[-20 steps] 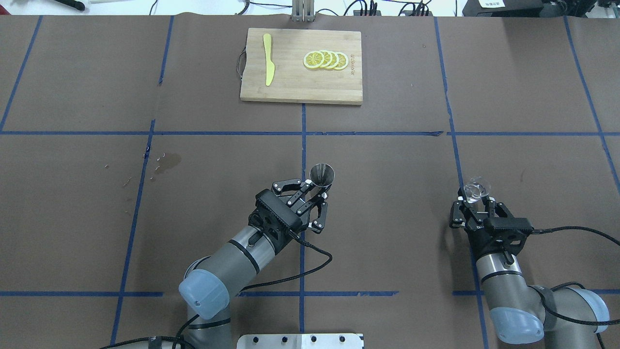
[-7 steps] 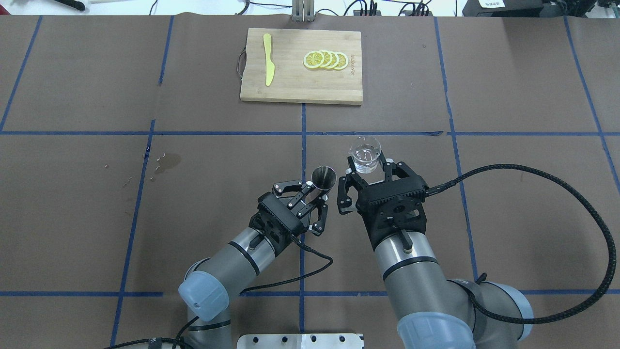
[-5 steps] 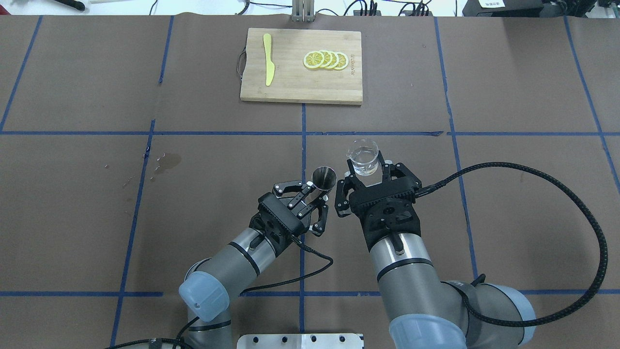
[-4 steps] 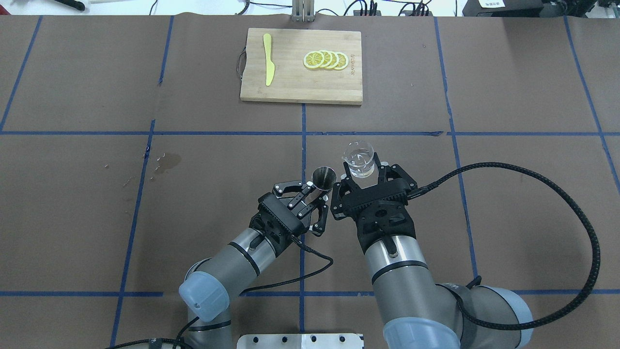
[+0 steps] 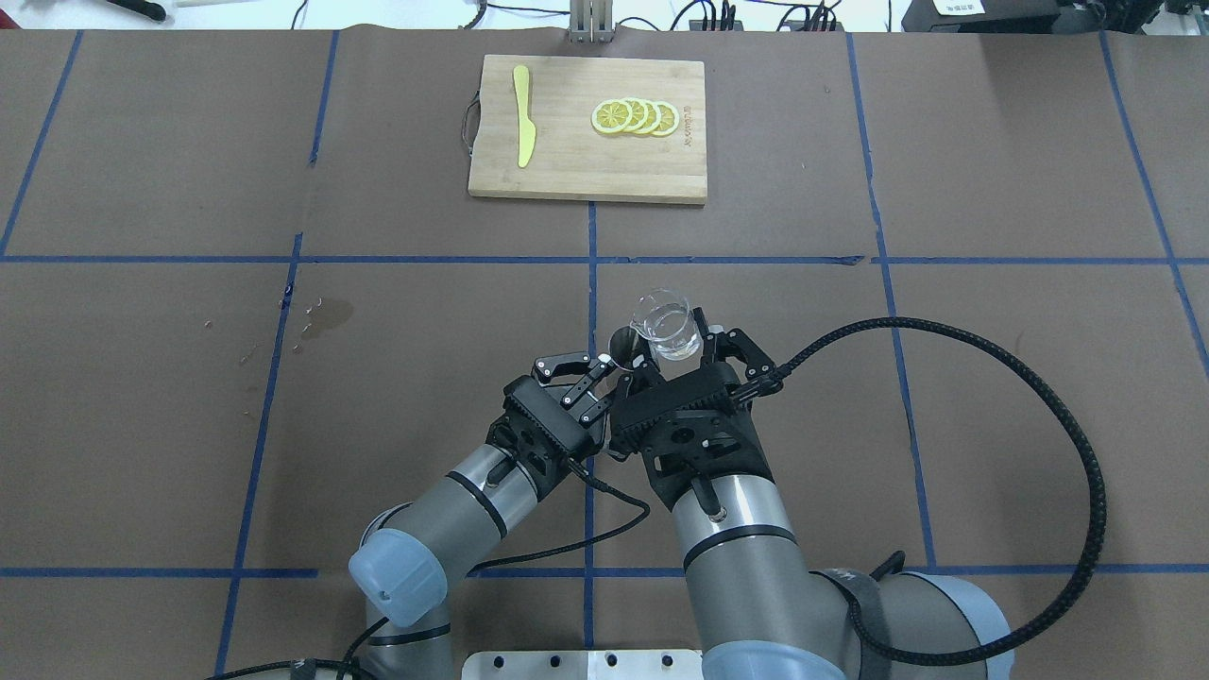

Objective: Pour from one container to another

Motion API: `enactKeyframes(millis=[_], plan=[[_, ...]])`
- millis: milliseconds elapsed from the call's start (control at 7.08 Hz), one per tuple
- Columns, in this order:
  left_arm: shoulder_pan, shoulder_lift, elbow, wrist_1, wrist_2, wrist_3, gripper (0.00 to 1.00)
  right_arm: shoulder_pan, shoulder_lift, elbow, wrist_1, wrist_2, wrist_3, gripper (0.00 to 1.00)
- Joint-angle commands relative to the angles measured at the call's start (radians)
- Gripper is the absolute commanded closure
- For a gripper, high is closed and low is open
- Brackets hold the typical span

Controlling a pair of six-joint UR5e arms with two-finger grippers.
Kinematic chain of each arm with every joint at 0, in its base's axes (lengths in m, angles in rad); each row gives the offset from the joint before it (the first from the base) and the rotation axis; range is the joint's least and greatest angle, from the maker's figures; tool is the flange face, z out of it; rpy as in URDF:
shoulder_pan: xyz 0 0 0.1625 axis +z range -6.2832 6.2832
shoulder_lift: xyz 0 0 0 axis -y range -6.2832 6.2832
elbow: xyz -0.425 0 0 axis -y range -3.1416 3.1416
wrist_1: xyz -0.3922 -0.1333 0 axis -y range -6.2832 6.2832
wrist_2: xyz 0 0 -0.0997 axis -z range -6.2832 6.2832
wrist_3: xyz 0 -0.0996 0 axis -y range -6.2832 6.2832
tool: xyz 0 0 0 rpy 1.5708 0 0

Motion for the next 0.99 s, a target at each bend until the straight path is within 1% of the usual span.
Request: enactKeyframes(millis=[0, 282, 847], plan=[[0.0, 0.0, 0.001, 0.001, 0.0, 0.0, 1.0, 0.002, 0.011, -0.003, -0.015, -0.006, -0.053, 1.0], [0.0, 0.0, 0.001, 0.001, 0.0, 0.0, 1.0, 0.002, 0.014, 0.0, -0.096, -0.027, -0.073, 1.0], [0.0, -0.002, 0.001, 0.001, 0.0, -0.001, 1.0, 0.002, 0.014, 0.002, -0.104, -0.027, -0.192, 1.0]])
